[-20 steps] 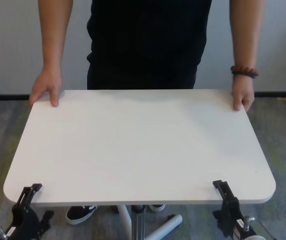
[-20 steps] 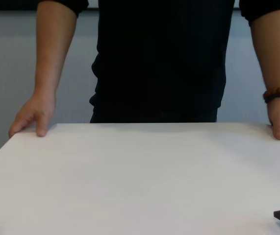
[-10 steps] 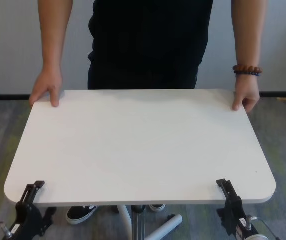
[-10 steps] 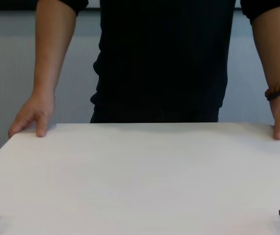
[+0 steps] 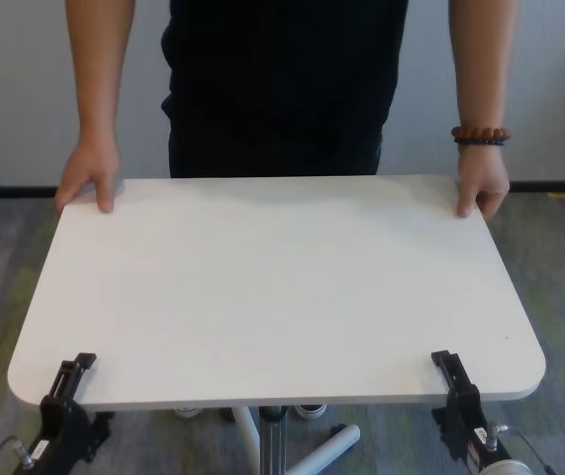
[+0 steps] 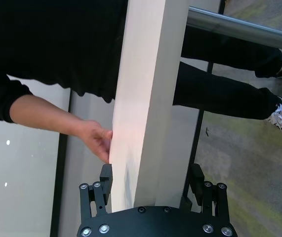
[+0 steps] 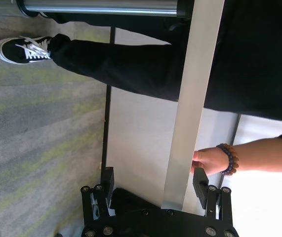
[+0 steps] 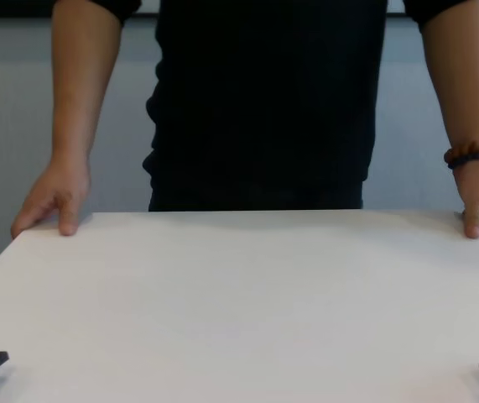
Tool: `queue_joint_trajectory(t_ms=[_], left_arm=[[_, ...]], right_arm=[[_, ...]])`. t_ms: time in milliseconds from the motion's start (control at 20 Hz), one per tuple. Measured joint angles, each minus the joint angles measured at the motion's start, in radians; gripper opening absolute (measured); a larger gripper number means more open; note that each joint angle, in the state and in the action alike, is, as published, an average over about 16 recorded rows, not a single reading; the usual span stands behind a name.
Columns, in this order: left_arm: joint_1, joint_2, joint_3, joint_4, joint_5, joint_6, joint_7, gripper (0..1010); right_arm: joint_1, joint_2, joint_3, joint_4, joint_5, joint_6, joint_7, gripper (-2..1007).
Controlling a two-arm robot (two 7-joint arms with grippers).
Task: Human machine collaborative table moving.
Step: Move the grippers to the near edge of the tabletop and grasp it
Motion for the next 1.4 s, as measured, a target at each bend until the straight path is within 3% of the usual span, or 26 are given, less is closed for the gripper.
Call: queue_joint_trajectory(t_ms=[500, 1400], left_arm=[[-0.008, -0.029, -0.011, 0.021, 0.037, -0.007, 0.026, 1000], [-0.004, -0.059, -0.042, 0.029, 0.07, -0.021, 0.018, 1000]], right_arm=[[0.004, -0.02, 0.019, 0.024, -0.023, -0.01, -0.001, 1000], [-0.003, -0.055, 0.051, 0.053, -0.07, -0.024, -0.024, 1000]])
